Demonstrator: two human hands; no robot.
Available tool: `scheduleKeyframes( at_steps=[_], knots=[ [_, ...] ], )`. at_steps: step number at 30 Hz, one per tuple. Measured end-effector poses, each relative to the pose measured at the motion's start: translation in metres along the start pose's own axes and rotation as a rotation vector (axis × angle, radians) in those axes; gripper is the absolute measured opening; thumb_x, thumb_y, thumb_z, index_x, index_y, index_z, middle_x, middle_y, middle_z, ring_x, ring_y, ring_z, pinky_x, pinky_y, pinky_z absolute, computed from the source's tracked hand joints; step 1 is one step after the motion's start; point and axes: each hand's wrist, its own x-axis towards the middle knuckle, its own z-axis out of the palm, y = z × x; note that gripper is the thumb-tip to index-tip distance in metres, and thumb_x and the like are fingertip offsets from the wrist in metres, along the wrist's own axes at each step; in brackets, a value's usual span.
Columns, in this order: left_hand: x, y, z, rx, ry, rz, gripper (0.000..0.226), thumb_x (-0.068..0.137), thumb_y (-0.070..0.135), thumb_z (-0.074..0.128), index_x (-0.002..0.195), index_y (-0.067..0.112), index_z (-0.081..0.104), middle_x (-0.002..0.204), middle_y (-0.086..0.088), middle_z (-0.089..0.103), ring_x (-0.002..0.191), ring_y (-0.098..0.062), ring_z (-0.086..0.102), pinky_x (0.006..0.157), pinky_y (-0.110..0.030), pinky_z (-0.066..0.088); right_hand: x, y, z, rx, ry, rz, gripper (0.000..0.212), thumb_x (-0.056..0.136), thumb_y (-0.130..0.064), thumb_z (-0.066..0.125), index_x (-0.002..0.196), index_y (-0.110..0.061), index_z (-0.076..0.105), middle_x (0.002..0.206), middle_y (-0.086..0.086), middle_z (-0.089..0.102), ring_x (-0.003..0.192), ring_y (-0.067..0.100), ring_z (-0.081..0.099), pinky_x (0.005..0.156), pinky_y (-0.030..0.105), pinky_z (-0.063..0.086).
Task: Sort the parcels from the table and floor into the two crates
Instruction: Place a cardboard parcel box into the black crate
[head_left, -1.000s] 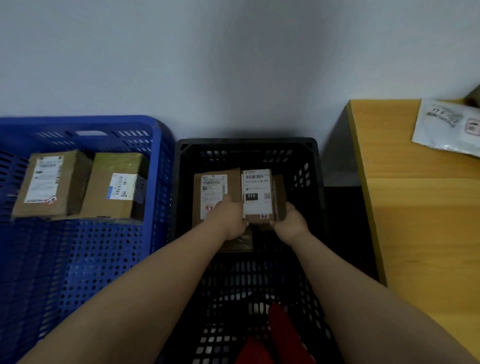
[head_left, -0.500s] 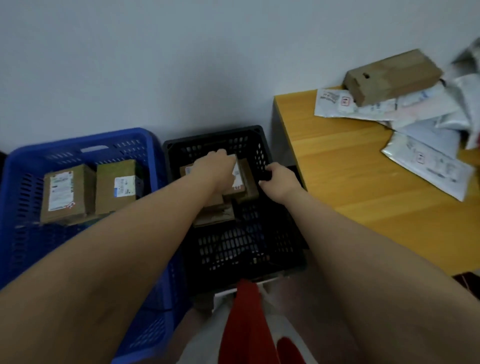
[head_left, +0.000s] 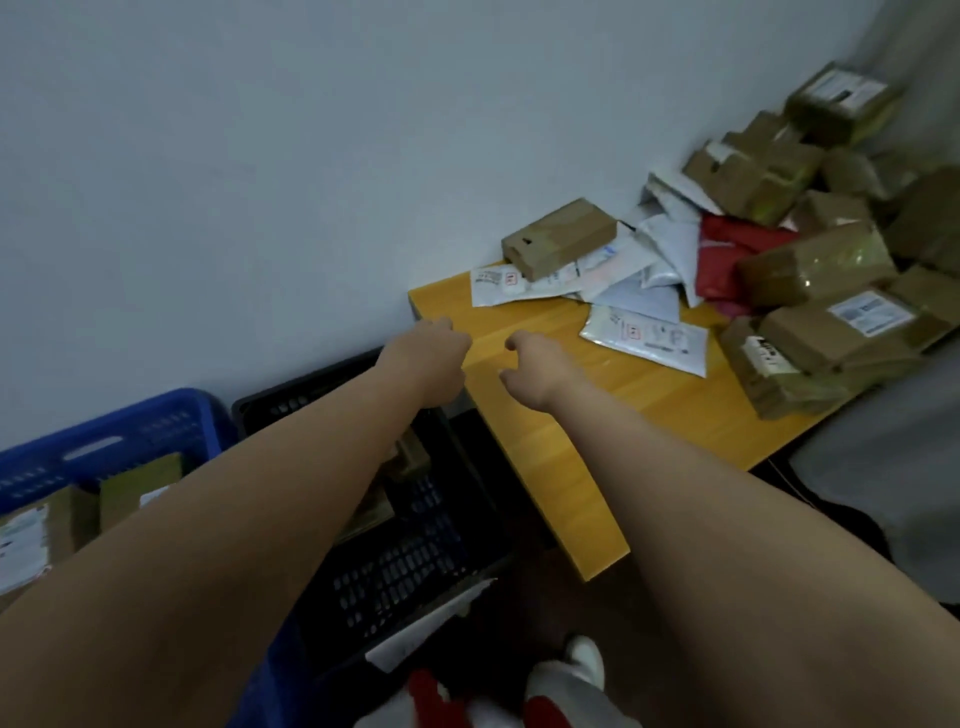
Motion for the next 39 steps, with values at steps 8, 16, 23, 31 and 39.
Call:
scheduleKeyframes(
  at_steps=[8, 16, 23, 31, 39],
  knots=[
    [0.052, 0.120, -0.035, 0.080, 0.096, 0.012, 0.038, 0.097, 0.031, 0.048, 0.132, 0.016, 0.049, 0.130, -0.012, 0.046, 0.118, -0.031, 0.046, 0.080, -0.041, 0.047, -0.019, 0.106, -0.066, -0.019, 0.102, -0.025, 0.040, 0.095, -0.021, 0.054, 0.133, -0.010, 0.048, 0.136, 0.012, 0.049, 0.123, 0.030, 0.048, 0.094, 0.041, 0.046],
    [0.106, 0.295, -0.038, 0.008, 0.136, 0.160, 0.042, 0.097, 0.034, 0.050, 0.136, 0.017, 0.046, 0.128, -0.010, 0.046, 0.120, -0.028, 0.044, 0.084, -0.039, 0.048, -0.047, 0.261, -0.136, -0.033, 0.164, 0.072, 0.040, 0.095, -0.025, 0.056, 0.130, -0.007, 0.050, 0.133, 0.015, 0.051, 0.122, 0.033, 0.049, 0.096, 0.044, 0.045],
    [0.149, 0.368, -0.044, 0.016, 0.152, 0.202, 0.038, 0.095, 0.029, 0.052, 0.131, 0.015, 0.048, 0.129, -0.010, 0.044, 0.122, -0.028, 0.040, 0.083, -0.042, 0.046, -0.058, 0.349, -0.152, 0.107, 0.221, 0.185, 0.022, 0.091, -0.016, 0.052, 0.112, -0.009, 0.055, 0.113, 0.014, 0.058, 0.108, 0.035, 0.055, 0.079, 0.036, 0.044],
    [0.219, 0.410, -0.038, 0.095, 0.221, 0.286, 0.047, 0.089, 0.022, 0.054, 0.134, 0.014, 0.043, 0.136, -0.011, 0.043, 0.131, -0.029, 0.034, 0.093, -0.042, 0.046, -0.041, 0.412, -0.163, 0.055, 0.225, 0.370, 0.039, 0.093, -0.022, 0.054, 0.128, -0.008, 0.047, 0.128, 0.015, 0.052, 0.121, 0.032, 0.043, 0.095, 0.040, 0.042],
    [0.324, 0.439, -0.044, 0.077, 0.231, 0.329, 0.087, 0.088, 0.040, 0.062, 0.153, 0.012, 0.011, 0.160, -0.015, 0.005, 0.148, -0.038, -0.004, 0.115, -0.055, 0.020, 0.008, 0.460, -0.171, 0.087, 0.219, 0.460, 0.052, 0.095, -0.026, 0.053, 0.141, -0.009, 0.035, 0.143, 0.014, 0.039, 0.132, 0.034, 0.032, 0.105, 0.042, 0.037]
  ],
)
